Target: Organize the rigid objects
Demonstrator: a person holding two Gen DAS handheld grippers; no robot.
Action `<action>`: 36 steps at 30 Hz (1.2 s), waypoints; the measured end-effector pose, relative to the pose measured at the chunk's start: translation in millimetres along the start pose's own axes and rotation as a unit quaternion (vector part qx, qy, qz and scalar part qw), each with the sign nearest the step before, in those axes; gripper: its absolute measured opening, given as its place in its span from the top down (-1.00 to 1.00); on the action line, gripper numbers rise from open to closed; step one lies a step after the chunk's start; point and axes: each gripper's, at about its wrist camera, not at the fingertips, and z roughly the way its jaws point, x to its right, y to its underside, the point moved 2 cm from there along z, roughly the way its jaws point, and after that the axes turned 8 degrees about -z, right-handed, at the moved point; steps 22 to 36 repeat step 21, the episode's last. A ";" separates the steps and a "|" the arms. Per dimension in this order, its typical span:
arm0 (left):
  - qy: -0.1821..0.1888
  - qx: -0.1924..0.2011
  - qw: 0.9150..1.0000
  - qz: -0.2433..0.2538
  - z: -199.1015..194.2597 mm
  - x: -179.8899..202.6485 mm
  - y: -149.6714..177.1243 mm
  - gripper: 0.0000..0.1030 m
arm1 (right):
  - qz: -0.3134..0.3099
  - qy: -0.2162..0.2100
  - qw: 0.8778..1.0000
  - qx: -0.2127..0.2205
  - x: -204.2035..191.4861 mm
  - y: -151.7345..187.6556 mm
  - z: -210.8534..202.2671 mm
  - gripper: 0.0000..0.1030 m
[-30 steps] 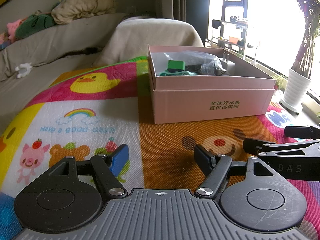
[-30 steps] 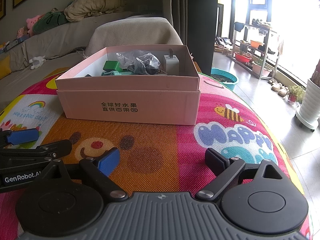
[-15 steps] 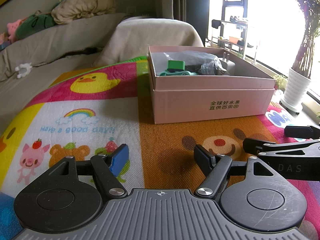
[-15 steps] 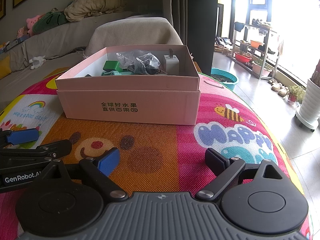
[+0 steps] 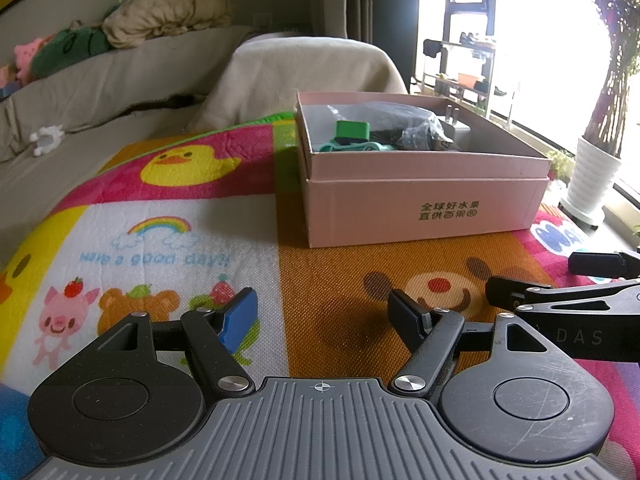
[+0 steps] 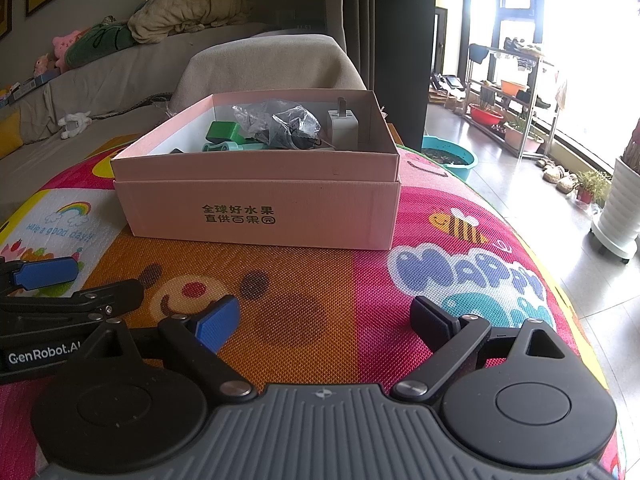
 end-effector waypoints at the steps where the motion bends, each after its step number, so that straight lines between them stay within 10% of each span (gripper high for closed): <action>1: 0.001 0.000 1.000 -0.001 0.0 -0.4 0.1 -0.51 | 0.000 0.000 1.000 0.000 -0.3 0.0 0.1 -0.80; 36: 0.004 -0.001 1.000 -0.003 -0.6 0.5 -0.1 -0.50 | 0.000 0.000 1.000 0.000 -0.3 0.1 0.1 -0.80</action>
